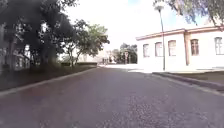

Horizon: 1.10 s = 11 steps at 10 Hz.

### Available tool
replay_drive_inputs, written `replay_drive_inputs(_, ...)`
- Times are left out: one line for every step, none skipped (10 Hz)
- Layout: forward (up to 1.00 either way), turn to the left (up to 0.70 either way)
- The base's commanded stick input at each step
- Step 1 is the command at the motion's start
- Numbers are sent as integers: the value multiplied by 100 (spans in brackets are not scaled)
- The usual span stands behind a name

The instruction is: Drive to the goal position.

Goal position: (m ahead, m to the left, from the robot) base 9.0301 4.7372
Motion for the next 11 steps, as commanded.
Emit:
replay_drive_inputs(85, 0)
replay_drive_inputs(85, 0)
replay_drive_inputs(85, 0)
replay_drive_inputs(85, 0)
replay_drive_inputs(85, 0)
replay_drive_inputs(85, 0)
replay_drive_inputs(85, 0)
replay_drive_inputs(85, 0)
replay_drive_inputs(85, 0)
replay_drive_inputs(85, 0)
replay_drive_inputs(85, 0)
